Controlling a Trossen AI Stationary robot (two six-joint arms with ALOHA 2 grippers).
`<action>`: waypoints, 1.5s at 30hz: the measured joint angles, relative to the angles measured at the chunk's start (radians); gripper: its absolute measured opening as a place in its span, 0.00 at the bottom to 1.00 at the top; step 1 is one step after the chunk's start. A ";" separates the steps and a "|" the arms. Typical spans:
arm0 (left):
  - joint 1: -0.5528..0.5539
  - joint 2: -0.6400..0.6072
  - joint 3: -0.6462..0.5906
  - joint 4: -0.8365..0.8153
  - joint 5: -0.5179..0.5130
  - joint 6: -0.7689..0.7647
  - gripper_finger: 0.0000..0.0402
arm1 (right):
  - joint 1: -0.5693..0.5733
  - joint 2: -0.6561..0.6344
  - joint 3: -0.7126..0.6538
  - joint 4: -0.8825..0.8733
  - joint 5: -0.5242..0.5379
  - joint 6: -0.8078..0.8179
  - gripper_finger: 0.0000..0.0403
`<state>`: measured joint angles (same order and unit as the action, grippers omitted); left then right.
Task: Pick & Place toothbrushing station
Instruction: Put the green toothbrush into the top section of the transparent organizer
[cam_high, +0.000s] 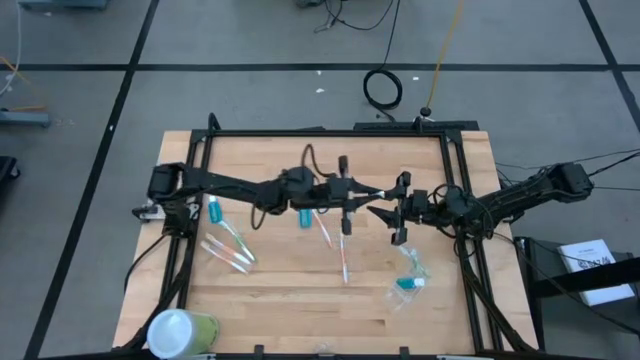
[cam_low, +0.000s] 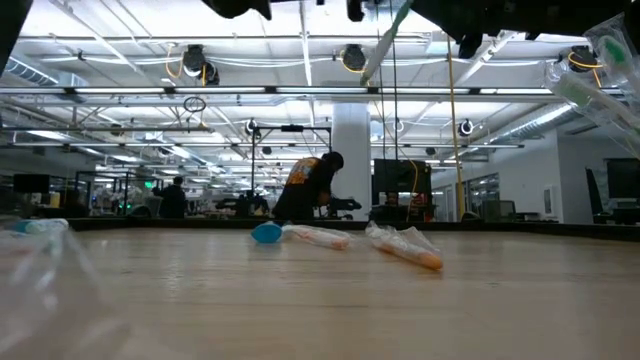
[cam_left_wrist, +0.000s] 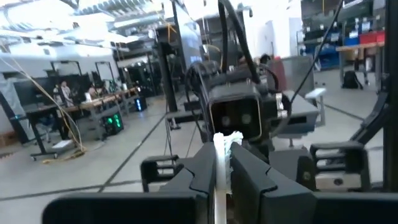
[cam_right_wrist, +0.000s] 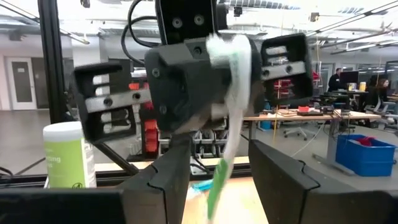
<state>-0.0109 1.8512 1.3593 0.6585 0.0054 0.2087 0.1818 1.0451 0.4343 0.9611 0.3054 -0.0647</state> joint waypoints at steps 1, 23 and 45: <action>0.000 0.013 0.017 -0.011 0.001 0.000 0.08 | 0.000 0.000 0.000 0.000 0.000 0.000 0.39; -0.005 0.052 0.058 -0.041 0.031 -0.005 0.05 | 0.003 -0.008 -0.001 -0.003 -0.041 -0.034 0.03; -0.067 -0.287 0.005 -0.679 -0.164 -0.014 0.57 | 0.120 -0.329 0.169 -0.678 -0.034 0.032 0.02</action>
<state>-0.0777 1.5639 1.3640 -0.0206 -0.1585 0.1942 0.3016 0.7158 0.6029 0.2827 0.2715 -0.0328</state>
